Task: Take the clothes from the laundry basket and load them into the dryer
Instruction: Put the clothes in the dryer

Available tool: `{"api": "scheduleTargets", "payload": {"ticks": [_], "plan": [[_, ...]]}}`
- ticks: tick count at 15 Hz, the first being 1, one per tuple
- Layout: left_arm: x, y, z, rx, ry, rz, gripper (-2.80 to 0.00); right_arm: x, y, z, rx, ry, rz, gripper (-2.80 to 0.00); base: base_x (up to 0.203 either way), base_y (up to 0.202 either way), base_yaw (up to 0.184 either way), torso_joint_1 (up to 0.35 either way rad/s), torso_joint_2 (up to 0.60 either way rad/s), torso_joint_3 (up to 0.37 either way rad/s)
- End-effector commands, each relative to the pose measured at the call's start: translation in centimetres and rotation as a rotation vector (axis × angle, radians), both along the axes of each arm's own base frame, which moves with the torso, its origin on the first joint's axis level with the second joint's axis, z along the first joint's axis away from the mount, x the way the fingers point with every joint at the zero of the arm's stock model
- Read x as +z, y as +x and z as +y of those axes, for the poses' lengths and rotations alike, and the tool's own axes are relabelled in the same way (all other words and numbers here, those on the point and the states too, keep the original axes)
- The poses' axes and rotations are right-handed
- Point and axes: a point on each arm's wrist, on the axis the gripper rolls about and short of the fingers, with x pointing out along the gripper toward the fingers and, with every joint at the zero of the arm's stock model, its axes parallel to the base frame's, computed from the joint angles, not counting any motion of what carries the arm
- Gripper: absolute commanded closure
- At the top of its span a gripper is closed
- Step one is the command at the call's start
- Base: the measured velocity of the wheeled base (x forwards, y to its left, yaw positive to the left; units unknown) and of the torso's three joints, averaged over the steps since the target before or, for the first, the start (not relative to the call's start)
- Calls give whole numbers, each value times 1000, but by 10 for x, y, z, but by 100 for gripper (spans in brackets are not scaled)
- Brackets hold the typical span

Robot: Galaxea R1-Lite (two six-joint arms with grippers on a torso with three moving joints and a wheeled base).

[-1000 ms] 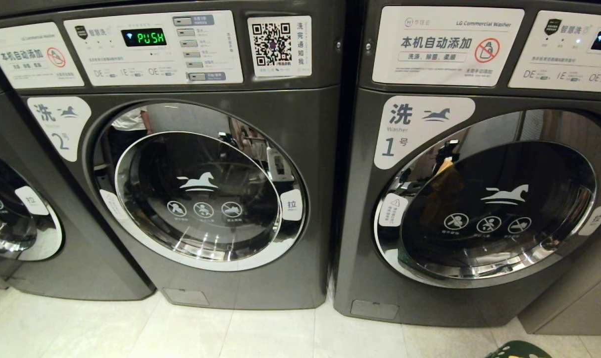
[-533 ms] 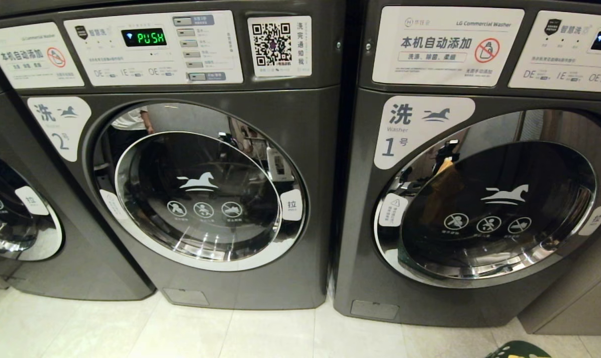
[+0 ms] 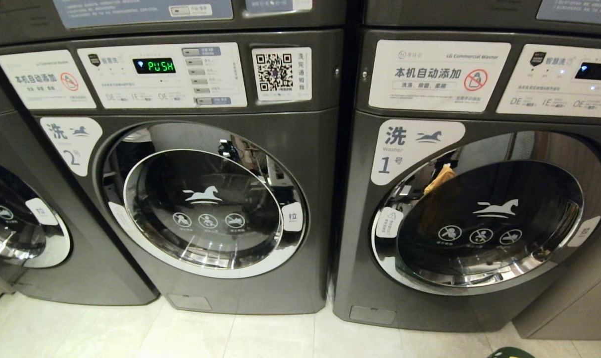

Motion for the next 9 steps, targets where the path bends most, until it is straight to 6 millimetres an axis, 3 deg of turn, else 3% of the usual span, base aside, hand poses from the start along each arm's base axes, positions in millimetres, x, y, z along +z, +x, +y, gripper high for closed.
{"api": "scheduleTargets", "payload": {"ticks": [1, 9], "plan": [[0, 0, 0, 0, 0, 2, 0, 0, 0, 0, 1, -3, 0, 0, 0, 0, 0, 81, -432, -354], [0, 0, 0, 0, 0, 3, 0, 0, 0, 0, 1, -3, 0, 0, 0, 0, 0, 124, -462, -344]]}}
